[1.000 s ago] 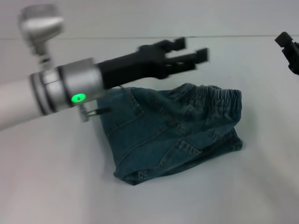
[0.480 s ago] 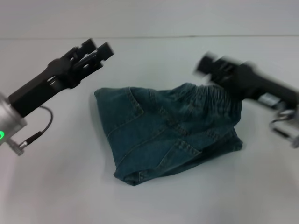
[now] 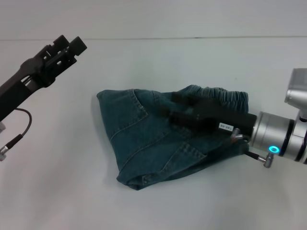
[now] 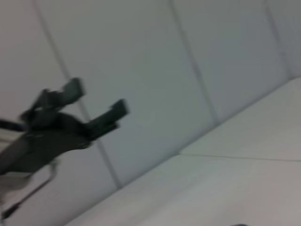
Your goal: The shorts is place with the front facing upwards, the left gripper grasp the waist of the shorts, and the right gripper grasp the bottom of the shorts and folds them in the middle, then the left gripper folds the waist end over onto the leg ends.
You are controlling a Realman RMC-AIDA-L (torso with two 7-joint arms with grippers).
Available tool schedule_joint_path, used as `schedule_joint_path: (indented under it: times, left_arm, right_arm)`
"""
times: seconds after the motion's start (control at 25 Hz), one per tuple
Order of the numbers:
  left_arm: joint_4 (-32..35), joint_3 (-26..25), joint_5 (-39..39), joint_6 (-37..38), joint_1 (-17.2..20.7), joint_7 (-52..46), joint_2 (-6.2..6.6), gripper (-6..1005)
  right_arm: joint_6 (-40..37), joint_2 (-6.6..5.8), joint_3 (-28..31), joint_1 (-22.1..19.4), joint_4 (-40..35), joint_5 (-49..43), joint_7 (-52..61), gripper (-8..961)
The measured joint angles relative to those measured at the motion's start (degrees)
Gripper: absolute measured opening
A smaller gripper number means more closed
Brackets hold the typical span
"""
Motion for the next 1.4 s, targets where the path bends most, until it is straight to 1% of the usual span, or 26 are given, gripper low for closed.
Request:
schedule_joint_path:
  times: [0.12, 0.36, 0.44, 0.68, 0.84, 0.92, 1.0, 1.16, 1.28, 1.32, 1.4]
  left_arm:
    - [-0.10, 0.12, 0.20, -0.53, -0.07, 0.54, 0.01, 921]
    - [-0.17, -0.05, 0.95, -1.44, -0.70, 0.76, 0.05, 921]
    - [-0.18, -0.03, 1.00, -1.82, -0.92, 0.77, 0.09, 921]
    - [-0.18, 0.37, 1.31, -2.69, -1.58, 0.80, 0.18, 920]
    - [-0.18, 0.32, 1.35, -2.79, -1.70, 0.81, 0.25, 920]
    - [-0.18, 0.20, 1.35, -2.82, -1.74, 0.81, 0.30, 920]
    - [-0.18, 0.17, 1.35, -2.82, -1.74, 0.81, 0.30, 920]
    - [-0.05, 0.27, 2.06, -2.44, -1.71, 0.66, 0.50, 920]
    - [0.60, 0.00, 4.90, -1.17, -1.71, -0.32, 1.16, 920]
    - [1.14, -0.04, 6.55, -0.12, -1.75, -0.80, 1.56, 920]
    - [2.46, -0.11, 9.93, 2.01, -1.82, -1.63, 2.23, 920]
  right_arm:
    - [2.30, 0.00, 1.51, -1.58, 0.34, 1.70, -0.44, 727]
    - [9.08, 0.00, 1.89, -3.30, 1.59, 2.85, -1.10, 767]
    - [10.77, 0.00, 1.89, -3.57, 1.97, 2.86, -1.53, 764]
    - [13.22, 0.00, 2.60, -4.39, 2.69, 3.34, -2.27, 760]
    - [13.50, -0.07, 2.64, -4.49, 3.20, 3.42, -1.60, 761]
    - [12.26, -0.16, 2.72, -4.55, 3.12, 3.43, -0.76, 761]
    - [9.30, -0.34, 3.23, -4.65, 2.82, 3.41, 0.19, 761]
    - [0.96, -0.68, 6.02, -6.20, 0.55, 3.40, 1.74, 761]
    - [-6.11, -0.91, 7.50, -8.68, -4.55, 3.37, 5.85, 762]
    - [-8.32, -1.16, 7.61, -9.48, -6.55, 3.38, 7.51, 762]
    - [-13.81, -2.14, 7.59, -11.41, -11.06, 3.20, 11.47, 763]
